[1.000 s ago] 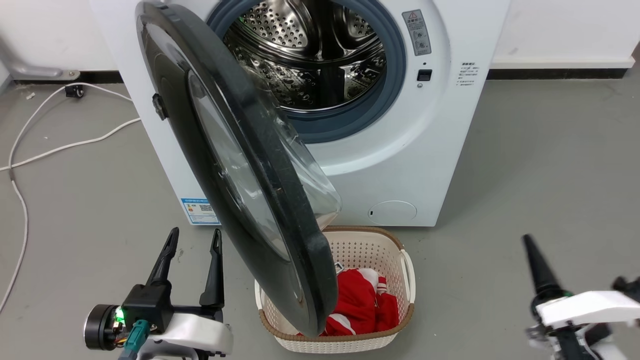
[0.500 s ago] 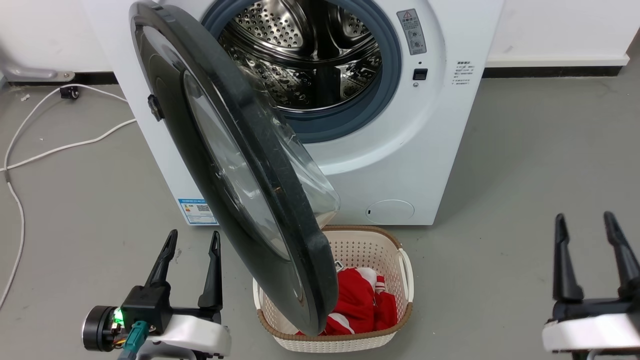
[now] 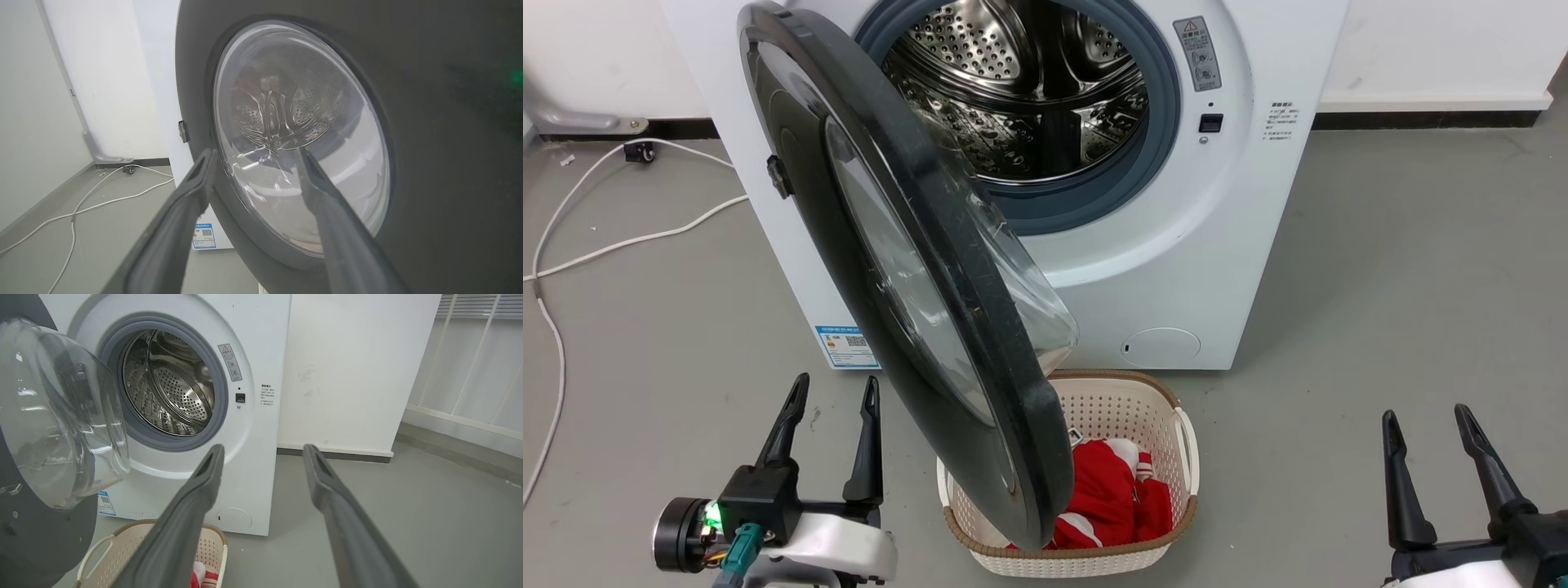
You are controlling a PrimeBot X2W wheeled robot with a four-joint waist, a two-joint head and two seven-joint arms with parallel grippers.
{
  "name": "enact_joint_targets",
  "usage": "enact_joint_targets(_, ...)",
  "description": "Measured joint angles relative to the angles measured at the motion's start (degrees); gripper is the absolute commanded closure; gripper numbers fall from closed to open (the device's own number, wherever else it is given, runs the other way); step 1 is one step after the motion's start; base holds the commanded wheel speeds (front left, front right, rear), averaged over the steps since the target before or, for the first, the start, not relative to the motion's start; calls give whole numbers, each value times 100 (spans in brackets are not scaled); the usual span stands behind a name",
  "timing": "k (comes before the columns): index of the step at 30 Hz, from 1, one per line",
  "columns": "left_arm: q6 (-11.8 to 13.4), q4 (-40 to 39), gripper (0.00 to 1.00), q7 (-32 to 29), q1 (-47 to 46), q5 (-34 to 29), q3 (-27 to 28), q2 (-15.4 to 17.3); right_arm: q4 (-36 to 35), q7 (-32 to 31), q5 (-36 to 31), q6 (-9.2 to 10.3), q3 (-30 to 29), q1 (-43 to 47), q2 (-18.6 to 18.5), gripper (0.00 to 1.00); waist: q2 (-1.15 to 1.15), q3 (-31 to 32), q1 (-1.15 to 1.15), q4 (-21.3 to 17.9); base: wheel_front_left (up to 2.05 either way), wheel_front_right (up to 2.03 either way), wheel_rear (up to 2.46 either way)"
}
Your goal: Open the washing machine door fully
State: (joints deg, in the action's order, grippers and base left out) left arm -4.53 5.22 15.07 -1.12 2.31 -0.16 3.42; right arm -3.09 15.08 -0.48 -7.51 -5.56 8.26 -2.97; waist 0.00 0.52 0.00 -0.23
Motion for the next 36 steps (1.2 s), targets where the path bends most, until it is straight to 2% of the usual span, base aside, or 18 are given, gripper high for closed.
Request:
enact_joint_targets(10,-1,-15,0,0,0,-4,0,-1,70,0,103,0,20,-17,0,0,0,-5,0,-15,0,0,0)
enact_joint_targets(11,-1,-38,45,0,0,-5,2,-1,75,1,115,0,30,-21,0,0,0,-6,0,-14,0,0,0)
enact_joint_targets(12,-1,-59,100,0,0,-5,5,0,78,0,132,0,35,-25,0,0,0,-8,0,-13,0,0,0)
enact_joint_targets(19,8,-142,100,0,0,-2,37,-3,109,1,209,0,52,-29,0,0,0,-17,0,2,0,0,0)
enact_joint_targets(24,49,-614,100,0,-79,4,83,-10,144,0,264,0,47,-36,0,0,0,-21,0,28,0,0,0)
enact_joint_targets(31,48,-2051,100,1,-443,-4,94,-11,200,1,304,0,9,-67,1,0,0,-16,0,73,0,0,0)
enact_joint_targets(36,-15,-3188,100,2,-739,-186,-231,-5,258,1,323,0,0,-80,1,0,0,-10,0,98,0,0,0)
